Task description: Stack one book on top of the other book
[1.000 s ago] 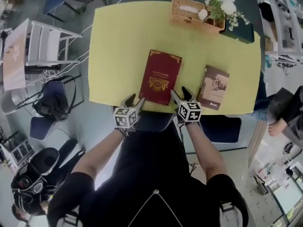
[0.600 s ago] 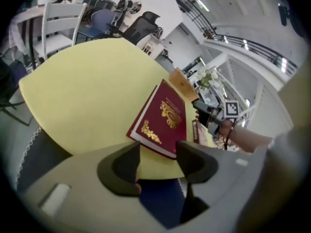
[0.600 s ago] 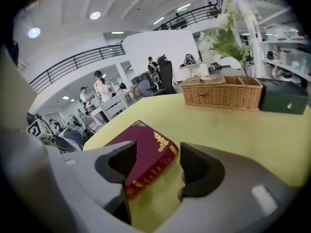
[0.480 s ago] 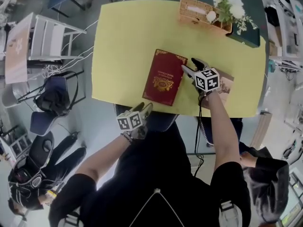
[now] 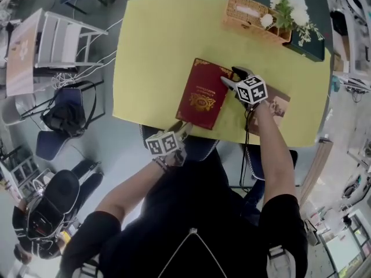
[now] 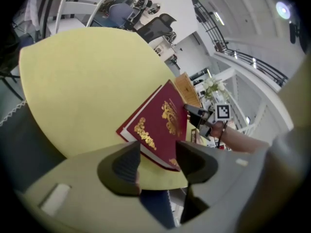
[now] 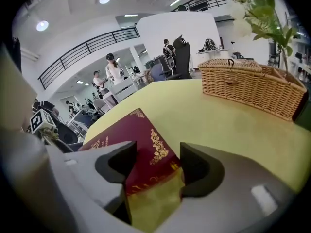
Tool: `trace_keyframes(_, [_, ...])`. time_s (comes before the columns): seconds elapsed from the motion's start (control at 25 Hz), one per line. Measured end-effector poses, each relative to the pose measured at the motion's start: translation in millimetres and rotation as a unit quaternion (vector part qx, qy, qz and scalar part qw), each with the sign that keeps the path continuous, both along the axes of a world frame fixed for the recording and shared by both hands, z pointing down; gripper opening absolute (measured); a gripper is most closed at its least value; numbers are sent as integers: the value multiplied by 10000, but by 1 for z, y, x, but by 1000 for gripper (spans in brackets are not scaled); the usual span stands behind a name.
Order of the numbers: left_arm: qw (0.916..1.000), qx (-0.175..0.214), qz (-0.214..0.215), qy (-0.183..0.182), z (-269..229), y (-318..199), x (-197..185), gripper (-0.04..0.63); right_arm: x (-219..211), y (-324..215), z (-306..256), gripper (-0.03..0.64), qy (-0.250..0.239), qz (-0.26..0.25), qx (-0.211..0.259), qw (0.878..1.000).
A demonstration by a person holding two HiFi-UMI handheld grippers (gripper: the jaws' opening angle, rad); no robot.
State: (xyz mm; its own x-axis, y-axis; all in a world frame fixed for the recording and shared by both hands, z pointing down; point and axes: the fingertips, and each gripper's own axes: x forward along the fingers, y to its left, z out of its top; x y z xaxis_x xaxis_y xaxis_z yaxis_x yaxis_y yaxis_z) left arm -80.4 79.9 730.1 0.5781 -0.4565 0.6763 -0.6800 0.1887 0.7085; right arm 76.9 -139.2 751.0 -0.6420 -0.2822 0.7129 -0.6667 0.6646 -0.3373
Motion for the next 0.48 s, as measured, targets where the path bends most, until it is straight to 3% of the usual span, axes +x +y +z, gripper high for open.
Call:
trace_keyframes(0.24, [9997, 114, 150, -137, 1, -2, -4, 242, 9, 7, -2, 265, 52, 139, 20, 9999])
trace_keyframes(0.48, [9989, 145, 216, -397, 4, -10, -17, 242, 30, 28, -4, 247, -10, 605, -39, 9982])
